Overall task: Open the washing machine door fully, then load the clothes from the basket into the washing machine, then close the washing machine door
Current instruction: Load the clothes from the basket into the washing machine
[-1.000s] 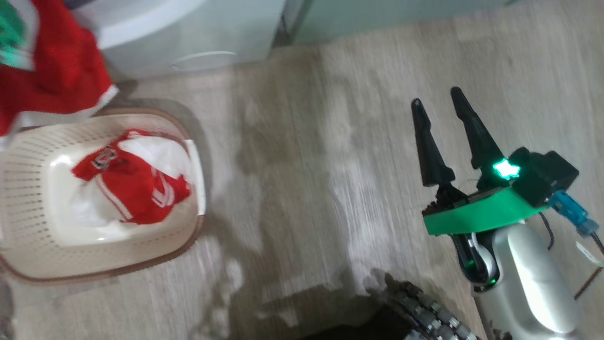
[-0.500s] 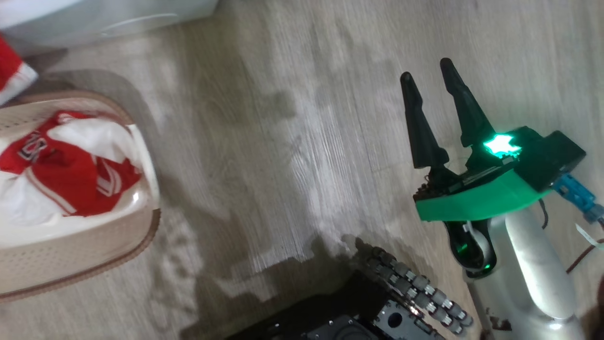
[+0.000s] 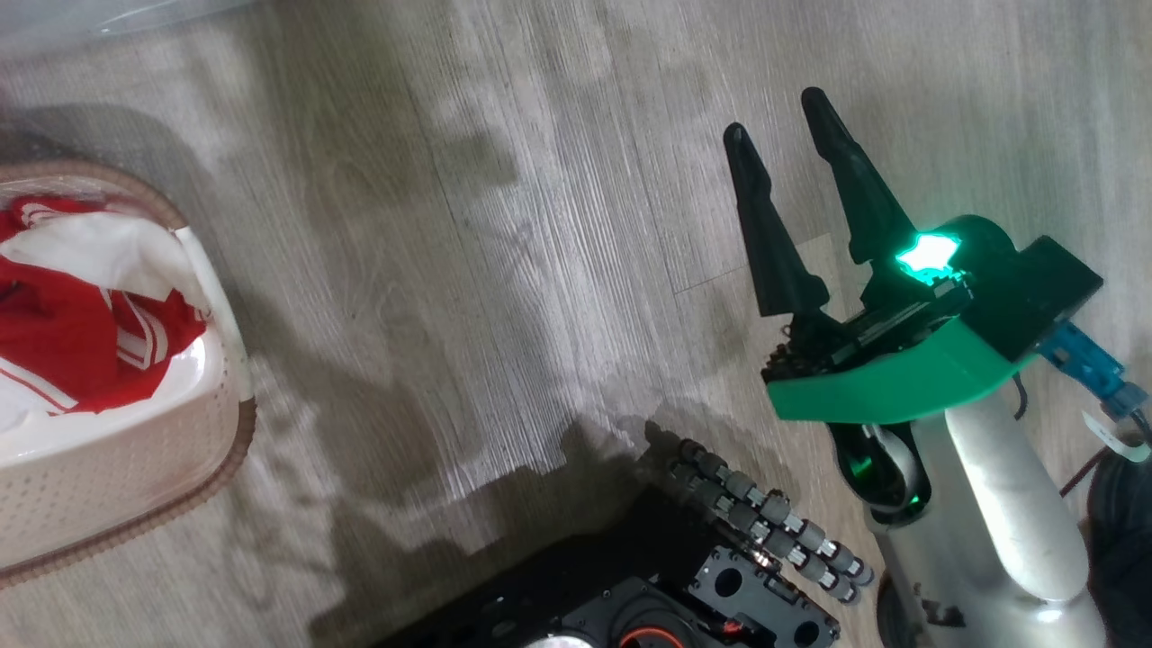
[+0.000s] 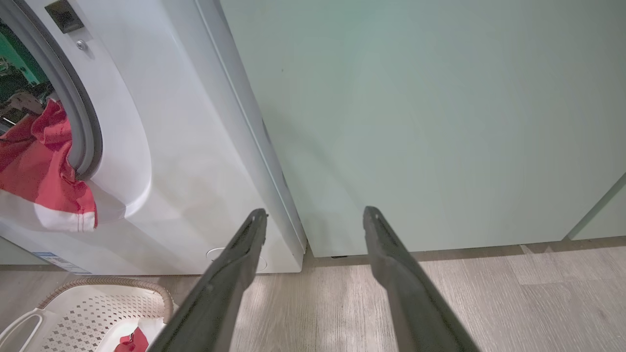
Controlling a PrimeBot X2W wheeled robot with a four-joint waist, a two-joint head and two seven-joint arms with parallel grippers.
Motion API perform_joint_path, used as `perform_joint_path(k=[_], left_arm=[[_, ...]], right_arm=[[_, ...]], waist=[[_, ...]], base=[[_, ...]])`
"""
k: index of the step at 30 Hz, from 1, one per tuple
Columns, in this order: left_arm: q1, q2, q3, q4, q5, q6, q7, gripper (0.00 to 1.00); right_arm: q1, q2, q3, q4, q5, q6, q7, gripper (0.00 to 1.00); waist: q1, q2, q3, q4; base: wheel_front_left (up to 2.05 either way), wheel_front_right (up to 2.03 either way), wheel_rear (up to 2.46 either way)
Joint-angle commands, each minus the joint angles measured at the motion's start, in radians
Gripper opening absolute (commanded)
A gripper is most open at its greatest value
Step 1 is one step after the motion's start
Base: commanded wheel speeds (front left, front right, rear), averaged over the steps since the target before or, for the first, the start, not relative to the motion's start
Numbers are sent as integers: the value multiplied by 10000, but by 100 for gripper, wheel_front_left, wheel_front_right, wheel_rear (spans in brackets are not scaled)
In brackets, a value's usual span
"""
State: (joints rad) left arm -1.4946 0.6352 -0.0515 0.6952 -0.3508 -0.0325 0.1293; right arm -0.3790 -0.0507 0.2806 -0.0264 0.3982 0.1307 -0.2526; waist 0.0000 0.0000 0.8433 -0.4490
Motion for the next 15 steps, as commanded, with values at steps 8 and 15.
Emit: perform_joint_path(k=[8, 15], left_arm=[[-167, 320, -129, 771, 122, -155, -1136, 0], [237, 126, -74, 1386, -153, -227, -1359, 0]], right_arm=[[174, 5, 63, -384, -62, 0, -91, 100], [119, 5, -30, -296, -103, 0, -91, 100]], waist=[[0, 0, 110, 240], [0, 0, -10, 440]], base=[[0, 0, 0], [0, 0, 0]])
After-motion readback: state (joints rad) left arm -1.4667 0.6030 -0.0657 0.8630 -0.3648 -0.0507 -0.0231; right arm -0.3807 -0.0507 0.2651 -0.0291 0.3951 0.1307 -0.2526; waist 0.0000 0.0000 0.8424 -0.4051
